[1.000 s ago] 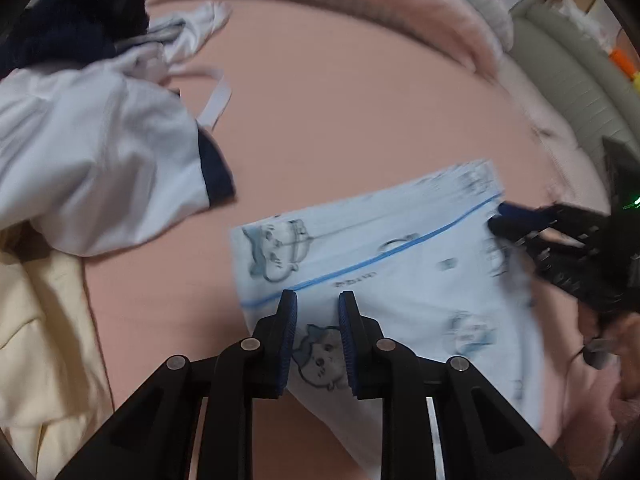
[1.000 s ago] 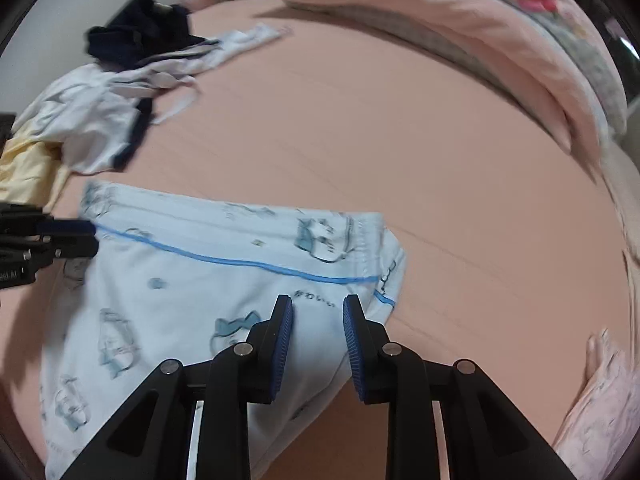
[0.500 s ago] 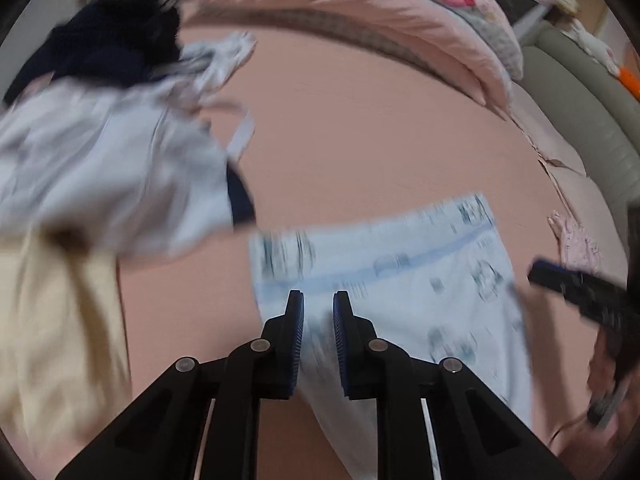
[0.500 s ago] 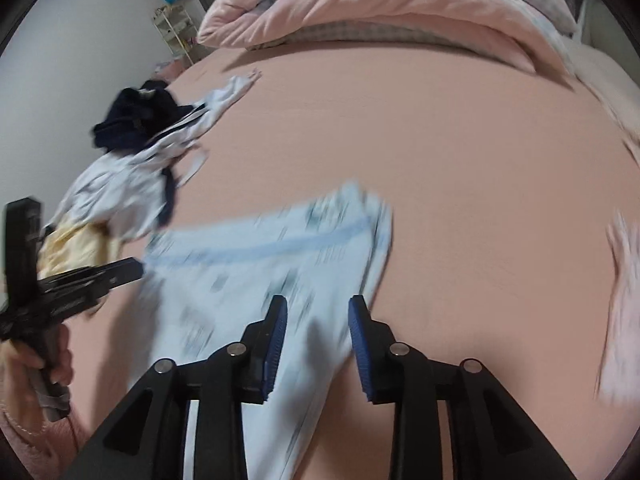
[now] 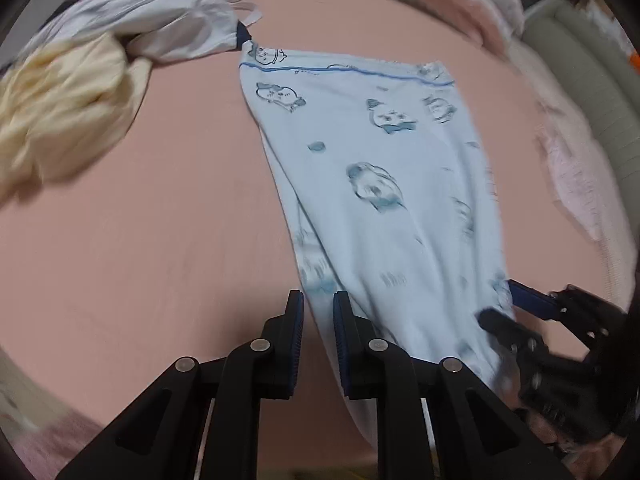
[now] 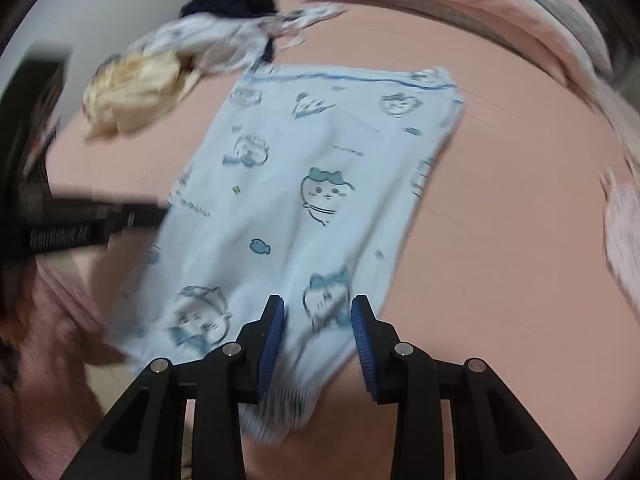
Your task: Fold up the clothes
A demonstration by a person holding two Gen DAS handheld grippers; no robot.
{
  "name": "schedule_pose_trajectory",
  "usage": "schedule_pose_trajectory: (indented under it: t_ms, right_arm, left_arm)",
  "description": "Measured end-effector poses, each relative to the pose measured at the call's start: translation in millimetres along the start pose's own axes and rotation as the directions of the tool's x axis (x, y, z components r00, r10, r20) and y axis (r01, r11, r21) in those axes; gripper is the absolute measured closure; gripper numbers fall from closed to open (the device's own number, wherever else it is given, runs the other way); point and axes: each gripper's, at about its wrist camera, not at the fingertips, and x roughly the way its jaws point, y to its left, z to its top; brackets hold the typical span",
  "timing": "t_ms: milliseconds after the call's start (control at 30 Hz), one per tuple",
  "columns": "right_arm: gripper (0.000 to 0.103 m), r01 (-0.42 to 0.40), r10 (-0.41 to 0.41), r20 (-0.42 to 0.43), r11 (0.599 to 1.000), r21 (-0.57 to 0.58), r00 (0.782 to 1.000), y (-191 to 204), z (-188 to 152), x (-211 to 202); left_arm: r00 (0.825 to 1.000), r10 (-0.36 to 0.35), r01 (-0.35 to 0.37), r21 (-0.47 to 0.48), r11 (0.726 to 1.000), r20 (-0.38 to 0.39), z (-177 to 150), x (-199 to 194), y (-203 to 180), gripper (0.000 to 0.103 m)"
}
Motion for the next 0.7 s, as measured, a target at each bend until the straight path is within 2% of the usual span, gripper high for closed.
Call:
schedule_pose_trajectory:
  t_ms: [67, 100, 133, 300, 433, 533, 633, 700]
  right_arm:
    - [0.067, -0.034, 0.030, 0.053, 0.997, 0.070, 0.998, -9, -6, -12]
    - [0.061, -0.036, 0.029, 0.074, 0.994, 0.101, 0.997, -13, -9, -16]
    - [0.057, -0.026, 0.016, 0.076, 0.991, 0.128, 0.997, -17, -13, -16]
    - [0.057, -0.030, 0.019, 0.050, 0.972, 0.233, 0.999, -35, -26, -10]
    - [0.057, -0.024, 0.013, 0.048, 0.970, 0.240, 0.999, -37, -37, -12]
    - [0.057, -0.017, 0.005, 0.048, 0.972, 0.235, 0.999, -30, -33, -4]
    - [0.056, 0.009, -0.020, 0.051, 0.979, 0.203, 0.999, -26, -32, -5]
    - [0.052, 0.042, -0.049, 0.032, 0.981, 0.188, 0.998, -25, -33, 0]
  left_arm:
    - [0.997, -0.072, 0.073, -0.025, 0.997, 0.037, -12, -10, 1, 0.089]
    - [0.996, -0.074, 0.075, -0.019, 0.997, 0.049, -16, -11, -3, 0.089]
    - [0.997, -0.061, 0.062, -0.009, 0.998, 0.052, -19, -9, -8, 0.089]
    - [1.000, -0.003, 0.003, -0.002, 1.000, 0.013, -24, 6, -8, 0.089]
    - [1.000, -0.012, 0.013, -0.006, 1.000, 0.021, -29, 13, -9, 0.089]
    - [0.997, -0.061, 0.061, -0.003, 0.998, 0.054, -30, 10, -10, 0.089]
    - [0.995, -0.058, 0.057, 0.018, 0.998, 0.075, -33, 2, -14, 0.089]
    - [0.996, -0.046, 0.044, 0.032, 0.999, 0.078, -34, 1, -18, 0.089]
